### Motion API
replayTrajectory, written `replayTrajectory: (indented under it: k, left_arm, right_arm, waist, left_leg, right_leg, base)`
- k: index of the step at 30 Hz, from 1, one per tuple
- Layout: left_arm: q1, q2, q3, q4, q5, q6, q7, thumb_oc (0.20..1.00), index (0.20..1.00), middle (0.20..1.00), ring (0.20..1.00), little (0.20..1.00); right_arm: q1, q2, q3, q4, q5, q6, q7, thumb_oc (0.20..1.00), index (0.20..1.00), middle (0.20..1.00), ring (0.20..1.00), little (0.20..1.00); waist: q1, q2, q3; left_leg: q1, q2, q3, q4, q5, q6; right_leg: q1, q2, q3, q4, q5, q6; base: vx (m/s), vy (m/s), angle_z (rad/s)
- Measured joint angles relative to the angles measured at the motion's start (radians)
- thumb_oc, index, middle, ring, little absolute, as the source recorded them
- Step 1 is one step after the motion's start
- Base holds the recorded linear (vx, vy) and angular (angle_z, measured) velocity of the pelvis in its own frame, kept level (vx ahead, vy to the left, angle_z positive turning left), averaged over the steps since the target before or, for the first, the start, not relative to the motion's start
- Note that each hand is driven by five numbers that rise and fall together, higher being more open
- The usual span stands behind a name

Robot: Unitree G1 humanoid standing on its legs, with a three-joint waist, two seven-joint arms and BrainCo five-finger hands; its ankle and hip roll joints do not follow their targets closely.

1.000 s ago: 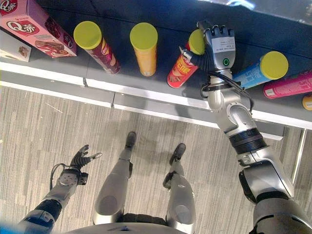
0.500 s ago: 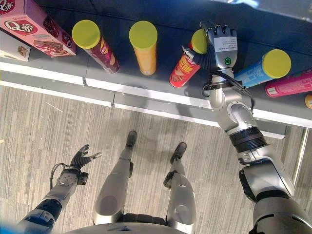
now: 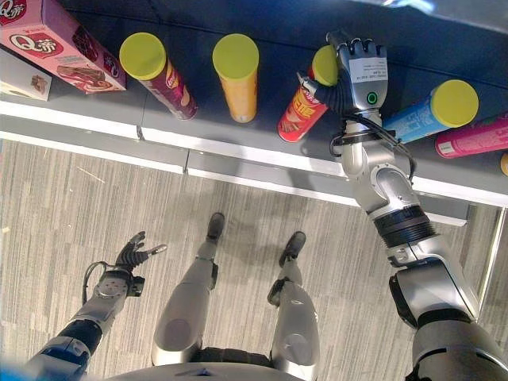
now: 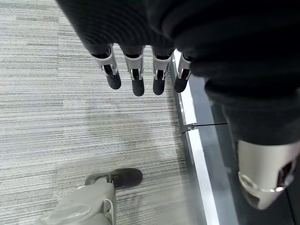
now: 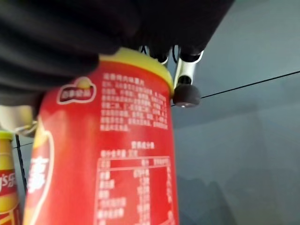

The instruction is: Put the goods on the table back onto the shelves and tidy them up.

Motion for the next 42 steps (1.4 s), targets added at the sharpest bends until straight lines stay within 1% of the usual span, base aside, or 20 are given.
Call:
replayTrajectory:
  k: [6,9,19,42]
  left_arm:
    - [0.000,0.000,-0.007,0.000,0.000,0.000,0.001,1.000,1.000,1.000,1.000,1.000]
    - [0.000,0.000,-0.007,0.000,0.000,0.001,0.001,1.000,1.000,1.000,1.000,1.000]
    - [-0.016,0.000,-0.007,0.001,0.000,0.013,0.002,1.000,1.000,1.000,1.000,1.000]
    - [-0.037,0.000,-0.007,0.003,0.000,0.014,0.020,1.000,1.000,1.000,1.000,1.000]
  right_arm:
    - [-0.002,-0.001,0.000,0.000,0.000,0.012,0.000,0.200,0.200,0.200,0.200,0.200]
    - [-0.001,-0.020,-0.001,-0.001,0.001,0.013,0.000,0.200,0.200,0.200,0.200,0.200]
    - [0.006,-0.019,-0.002,-0.019,0.001,0.011,0.000,0.200,0.200,0.200,0.200,0.200]
    - [0.006,-0.019,0.001,-0.020,0.003,0.011,0.002,0.200,0.200,0.200,0.200,0.200]
  waist:
    - [-0.024,0.000,0.000]
    - [-0.025,0.000,0.000]
    - [-0.043,-0.001,0.000]
    - [-0.044,-0.001,0.000]
  left_leg:
    - [-0.001,0.000,0.002,0.000,0.001,0.001]
    - [-0.002,0.001,0.006,0.000,0.001,0.001]
    - [-0.002,0.001,0.012,-0.002,0.002,0.003]
    - [-0.002,0.001,0.013,-0.003,0.003,0.004]
  right_leg:
    - [-0.002,0.000,0.002,0.000,0.002,0.001]
    - [-0.006,0.000,0.006,0.000,0.004,0.000]
    - [-0.009,0.000,0.012,0.000,0.006,0.000]
    - [-0.011,0.000,0.012,0.000,0.006,0.000]
  base:
    - [0.00,0.000,-0.01]
    - [0.00,-0.003,-0.04]
    - [0.00,-0.001,-0.01]
    - [0.00,0.000,0.00]
